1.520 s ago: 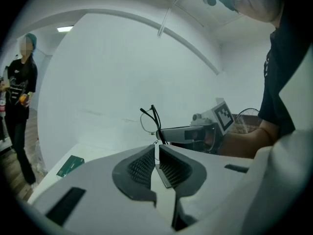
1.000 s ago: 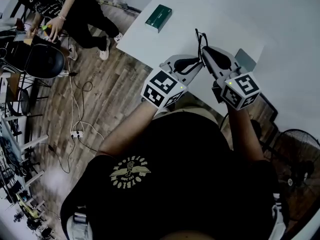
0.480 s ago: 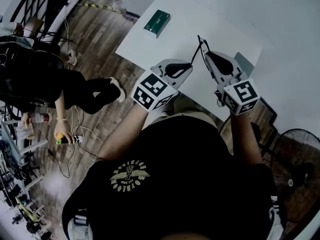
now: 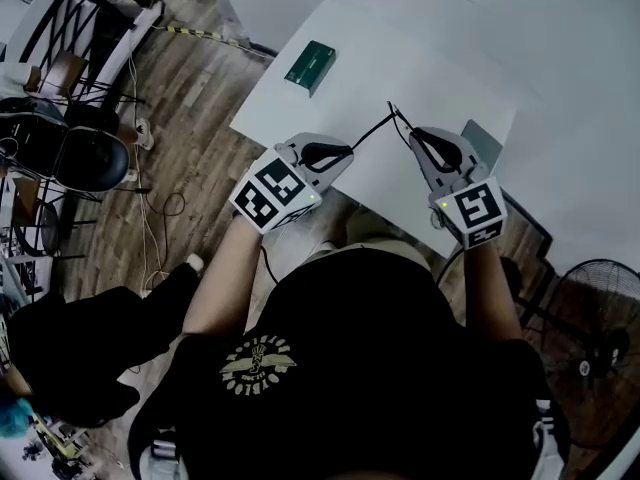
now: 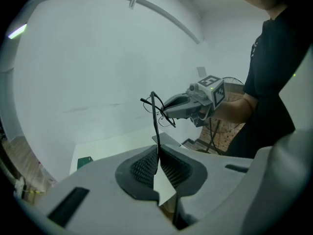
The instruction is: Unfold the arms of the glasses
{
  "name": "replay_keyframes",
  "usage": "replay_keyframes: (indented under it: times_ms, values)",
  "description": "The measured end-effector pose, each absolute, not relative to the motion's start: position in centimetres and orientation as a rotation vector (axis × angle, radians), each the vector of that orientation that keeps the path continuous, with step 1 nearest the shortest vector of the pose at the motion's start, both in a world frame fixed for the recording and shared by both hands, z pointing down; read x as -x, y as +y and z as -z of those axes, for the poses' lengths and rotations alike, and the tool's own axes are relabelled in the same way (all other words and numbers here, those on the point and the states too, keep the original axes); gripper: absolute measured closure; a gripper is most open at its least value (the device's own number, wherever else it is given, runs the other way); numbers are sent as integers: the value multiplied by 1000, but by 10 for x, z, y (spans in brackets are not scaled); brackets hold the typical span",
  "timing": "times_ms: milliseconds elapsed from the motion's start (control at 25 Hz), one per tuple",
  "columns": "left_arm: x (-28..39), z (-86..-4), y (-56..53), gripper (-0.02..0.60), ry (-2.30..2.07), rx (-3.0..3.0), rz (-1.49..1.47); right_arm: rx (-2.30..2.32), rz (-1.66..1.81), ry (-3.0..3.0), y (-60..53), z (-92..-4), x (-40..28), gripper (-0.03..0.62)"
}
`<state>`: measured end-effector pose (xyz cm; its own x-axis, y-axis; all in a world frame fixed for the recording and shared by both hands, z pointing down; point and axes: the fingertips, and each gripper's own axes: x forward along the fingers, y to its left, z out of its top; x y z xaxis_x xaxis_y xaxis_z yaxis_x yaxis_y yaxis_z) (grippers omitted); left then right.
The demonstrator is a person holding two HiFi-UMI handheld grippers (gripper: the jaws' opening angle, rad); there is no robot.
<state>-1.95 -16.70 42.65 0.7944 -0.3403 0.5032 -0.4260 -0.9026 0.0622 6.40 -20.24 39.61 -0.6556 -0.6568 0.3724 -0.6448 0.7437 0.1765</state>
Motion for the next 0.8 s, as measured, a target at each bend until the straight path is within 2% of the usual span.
replay_keyframes:
  times_ms: [600, 800]
  values:
    - [33, -432, -166, 560, -547, -2811, -841, -943, 343, -2269, -211, -409, -67, 574]
    - [28, -436, -167, 560, -573, -2819, -826, -964, 327, -2264, -212, -411, -70, 574]
